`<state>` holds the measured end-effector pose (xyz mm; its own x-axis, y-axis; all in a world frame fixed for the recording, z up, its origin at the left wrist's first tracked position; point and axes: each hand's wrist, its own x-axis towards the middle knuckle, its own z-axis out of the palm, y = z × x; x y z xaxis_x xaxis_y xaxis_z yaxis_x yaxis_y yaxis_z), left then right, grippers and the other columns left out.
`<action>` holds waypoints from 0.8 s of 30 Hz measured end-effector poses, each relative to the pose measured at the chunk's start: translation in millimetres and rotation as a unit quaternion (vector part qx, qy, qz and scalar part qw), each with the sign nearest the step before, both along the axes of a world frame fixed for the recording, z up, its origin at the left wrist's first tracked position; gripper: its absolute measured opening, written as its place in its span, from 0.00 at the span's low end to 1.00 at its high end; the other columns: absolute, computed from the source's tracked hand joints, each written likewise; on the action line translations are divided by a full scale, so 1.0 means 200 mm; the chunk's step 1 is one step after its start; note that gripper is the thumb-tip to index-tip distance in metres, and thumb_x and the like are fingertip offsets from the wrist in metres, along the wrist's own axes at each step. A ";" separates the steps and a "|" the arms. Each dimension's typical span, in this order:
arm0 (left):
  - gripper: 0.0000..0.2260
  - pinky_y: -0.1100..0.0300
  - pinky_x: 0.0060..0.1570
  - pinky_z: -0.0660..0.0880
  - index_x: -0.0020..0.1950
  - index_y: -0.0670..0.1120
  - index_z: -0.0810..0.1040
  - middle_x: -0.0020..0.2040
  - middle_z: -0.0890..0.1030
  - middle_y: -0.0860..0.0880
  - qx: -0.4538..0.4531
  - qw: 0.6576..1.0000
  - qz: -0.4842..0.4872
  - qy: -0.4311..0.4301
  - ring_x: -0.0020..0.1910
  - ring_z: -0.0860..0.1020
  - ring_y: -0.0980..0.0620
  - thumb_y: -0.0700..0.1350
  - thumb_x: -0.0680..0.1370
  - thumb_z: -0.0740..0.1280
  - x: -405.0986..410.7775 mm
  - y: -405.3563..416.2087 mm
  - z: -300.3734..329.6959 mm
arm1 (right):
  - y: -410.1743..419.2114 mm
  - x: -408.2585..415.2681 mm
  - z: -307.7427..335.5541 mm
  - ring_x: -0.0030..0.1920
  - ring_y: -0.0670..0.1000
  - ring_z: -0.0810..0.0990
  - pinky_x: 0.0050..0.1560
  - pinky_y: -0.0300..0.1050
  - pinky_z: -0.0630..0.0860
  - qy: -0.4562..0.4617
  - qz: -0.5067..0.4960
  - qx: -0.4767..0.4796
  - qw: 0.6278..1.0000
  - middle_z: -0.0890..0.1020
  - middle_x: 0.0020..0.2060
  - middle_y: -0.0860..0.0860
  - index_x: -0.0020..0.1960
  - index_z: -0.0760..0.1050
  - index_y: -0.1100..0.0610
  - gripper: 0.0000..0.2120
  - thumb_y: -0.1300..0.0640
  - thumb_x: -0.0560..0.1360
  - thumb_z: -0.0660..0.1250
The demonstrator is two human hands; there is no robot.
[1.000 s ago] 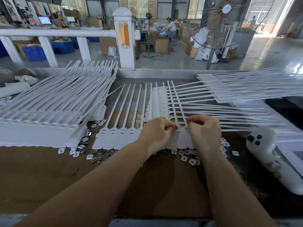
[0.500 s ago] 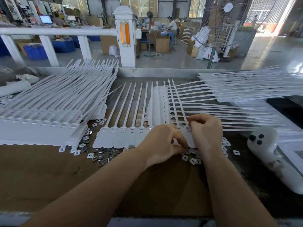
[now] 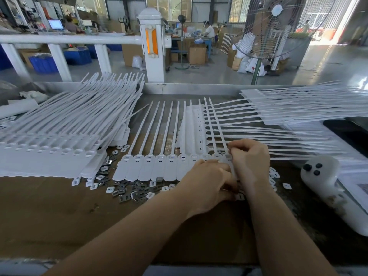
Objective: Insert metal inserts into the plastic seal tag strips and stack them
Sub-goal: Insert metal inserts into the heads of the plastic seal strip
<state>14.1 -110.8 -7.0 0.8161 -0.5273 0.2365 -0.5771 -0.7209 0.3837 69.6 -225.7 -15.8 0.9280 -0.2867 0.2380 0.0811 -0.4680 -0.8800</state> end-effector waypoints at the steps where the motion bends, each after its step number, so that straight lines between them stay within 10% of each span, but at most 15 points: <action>1: 0.06 0.60 0.47 0.61 0.48 0.50 0.83 0.46 0.77 0.55 -0.014 1.000 -0.002 0.002 0.45 0.64 0.59 0.48 0.73 0.70 0.00 0.00 0.00 | 0.00 0.00 0.00 0.48 0.49 0.78 0.47 0.41 0.71 0.001 0.000 0.000 1.000 0.82 0.46 0.51 0.45 0.81 0.53 0.10 0.63 0.73 0.63; 10: 0.06 0.81 0.42 0.69 0.48 0.49 0.82 0.39 0.79 0.60 -0.253 0.949 0.174 0.075 0.40 0.76 0.68 0.41 0.73 0.71 0.12 0.06 0.03 | -0.01 -0.01 0.00 0.47 0.46 0.77 0.47 0.38 0.72 -0.005 0.003 0.007 1.000 0.81 0.47 0.50 0.46 0.81 0.53 0.10 0.63 0.74 0.63; 20: 0.06 0.62 0.44 0.75 0.40 0.53 0.78 0.42 0.83 0.48 -0.338 0.907 0.204 0.145 0.41 0.79 0.55 0.43 0.75 0.69 0.22 0.04 0.06 | -0.01 0.00 0.00 0.45 0.44 0.76 0.42 0.33 0.69 -0.008 0.001 -0.001 1.000 0.81 0.43 0.48 0.46 0.82 0.54 0.10 0.63 0.73 0.63; 24: 0.04 0.72 0.40 0.73 0.43 0.51 0.76 0.38 0.81 0.54 -0.355 0.899 0.206 0.153 0.41 0.78 0.59 0.42 0.77 0.67 0.22 0.04 0.05 | -0.01 0.00 0.00 0.46 0.45 0.76 0.41 0.33 0.69 -0.009 -0.005 -0.001 1.000 0.81 0.43 0.48 0.46 0.82 0.54 0.10 0.63 0.73 0.63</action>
